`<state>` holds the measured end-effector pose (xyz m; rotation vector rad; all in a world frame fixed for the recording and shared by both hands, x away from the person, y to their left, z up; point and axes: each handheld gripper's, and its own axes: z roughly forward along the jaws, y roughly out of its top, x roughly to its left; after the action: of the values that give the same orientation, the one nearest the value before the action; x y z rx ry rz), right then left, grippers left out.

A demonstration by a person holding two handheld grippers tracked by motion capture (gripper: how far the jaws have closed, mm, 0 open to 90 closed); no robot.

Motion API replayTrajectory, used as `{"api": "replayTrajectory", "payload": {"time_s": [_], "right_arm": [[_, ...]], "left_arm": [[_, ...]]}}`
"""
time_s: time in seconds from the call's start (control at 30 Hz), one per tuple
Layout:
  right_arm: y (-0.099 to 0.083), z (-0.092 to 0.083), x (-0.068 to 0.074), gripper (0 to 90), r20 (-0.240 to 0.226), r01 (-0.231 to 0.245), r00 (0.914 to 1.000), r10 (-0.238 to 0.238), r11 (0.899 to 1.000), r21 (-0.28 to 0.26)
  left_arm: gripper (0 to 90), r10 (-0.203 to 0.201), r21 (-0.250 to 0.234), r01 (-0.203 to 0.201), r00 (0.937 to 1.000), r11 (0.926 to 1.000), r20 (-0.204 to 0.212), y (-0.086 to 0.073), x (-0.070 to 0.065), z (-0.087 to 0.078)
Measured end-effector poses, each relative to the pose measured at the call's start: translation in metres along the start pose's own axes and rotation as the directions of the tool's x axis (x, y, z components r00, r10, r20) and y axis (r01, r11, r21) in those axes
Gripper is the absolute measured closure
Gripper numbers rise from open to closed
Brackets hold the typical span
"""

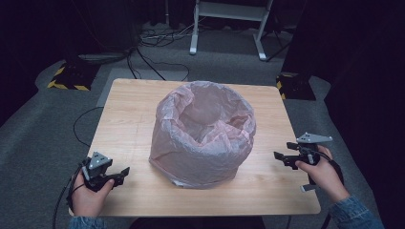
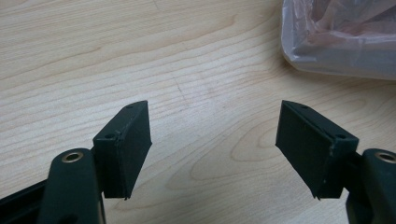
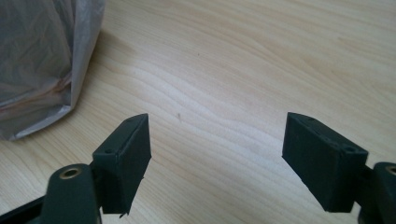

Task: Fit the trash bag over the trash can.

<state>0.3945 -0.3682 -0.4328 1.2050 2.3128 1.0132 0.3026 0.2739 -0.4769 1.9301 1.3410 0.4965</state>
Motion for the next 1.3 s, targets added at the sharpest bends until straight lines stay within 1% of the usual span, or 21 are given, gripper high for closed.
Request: {"api": "replayTrajectory", "payload": {"time_s": [0.2,0.37,0.4,0.47,0.53,0.7,0.73,0.8,0.87,0.93,0.97,1.03,1.07,1.1,1.13,1.23,1.3], "right_arm": [[-0.017,0.010,-0.001,24.3,-0.004,-0.026,0.9996,0.026,0.999,0.024],[-0.031,0.018,-0.001,24.3,0.004,-0.035,0.9994,0.035,0.998,0.045],[-0.034,0.020,0.000,24.3,0.005,-0.039,0.9992,0.039,0.998,0.049],[-0.039,0.022,0.000,24.3,0.012,-0.038,0.9992,0.037,0.998,0.051],[-0.044,0.024,0.000,24.2,0.018,-0.038,0.9992,0.037,0.998,0.053],[-0.057,0.029,0.003,22.9,0.026,-0.055,0.9982,0.053,0.997,0.061],[-0.060,0.030,0.003,21.7,0.034,-0.051,0.9982,0.049,0.997,0.050],[-0.064,0.031,0.006,19.8,0.058,-0.025,0.9981,0.023,0.999,0.023],[-0.067,0.033,0.008,17.2,0.068,-0.031,0.9972,0.031,1.000,-0.008],[-0.068,0.032,0.010,17.2,0.071,-0.031,0.9970,0.031,0.999,-0.009],[-0.068,0.032,0.010,17.1,0.071,-0.030,0.9970,0.031,1.000,-0.009],[-0.069,0.031,0.011,17.3,0.069,-0.028,0.9972,0.028,1.000,-0.009],[-0.069,0.031,0.012,17.4,0.067,-0.028,0.9973,0.028,1.000,-0.009],[-0.069,0.031,0.012,18.1,0.068,-0.028,0.9972,0.029,1.000,-0.010],[-0.069,0.031,0.013,19.2,0.068,-0.029,0.9972,0.030,1.000,-0.013],[-0.070,0.030,0.015,23.2,0.065,-0.025,0.9975,0.026,0.999,-0.021],[-0.070,0.030,0.015,23.3,0.064,-0.024,0.9977,0.025,0.999,-0.021]], "left_arm": [[26.3,0.002,0.005,-0.002,0.9999,1.0000,0.013,-0.001,0.001,0.003],[26.3,0.014,0.010,-0.015,0.9998,0.9998,0.013,-0.002,0.001,0.005],[26.4,0.024,0.010,-0.024,0.9996,0.9997,0.013,-0.002,0.001,0.005],[26.8,0.032,0.013,-0.032,0.9994,0.9994,0.009,-0.003,0.001,0.006],[26.8,0.032,0.016,-0.032,0.9994,0.9994,0.013,-0.003,0.001,0.007],[26.6,0.038,0.028,-0.038,0.9991,0.9989,0.017,-0.004,0.001,0.011],[26.6,0.038,0.033,-0.039,0.9991,0.9987,0.017,-0.005,0.001,0.011],[26.6,0.036,0.050,-0.037,0.9992,0.9980,0.015,-0.006,0.001,0.013],[26.6,0.032,0.067,-0.033,0.9993,0.9972,0.021,-0.007,0.001,0.016],[26.4,0.043,0.091,-0.045,0.9986,0.9949,0.030,-0.008,0.001,0.019],[25.9,0.050,0.089,-0.052,0.9984,0.9947,0.027,-0.009,0.001,0.022],[21.7,0.073,0.062,-0.075,0.9971,0.9953,0.023,-0.012,0.001,0.025],[19.5,0.094,0.047,-0.095,0.9954,0.9944,0.020,-0.013,0.001,0.027],[16.8,0.110,0.050,-0.110,0.9938,0.9926,0.020,-0.013,-0.001,0.029],[15.2,0.110,0.055,-0.111,0.9937,0.9923,0.018,-0.012,-0.001,0.030],[14.6,0.104,0.052,-0.105,0.9945,0.9931,0.012,-0.011,-0.002,0.031],[14.6,0.104,0.052,-0.105,0.9945,0.9931,0.012,-0.011,-0.002,0.031]]}}
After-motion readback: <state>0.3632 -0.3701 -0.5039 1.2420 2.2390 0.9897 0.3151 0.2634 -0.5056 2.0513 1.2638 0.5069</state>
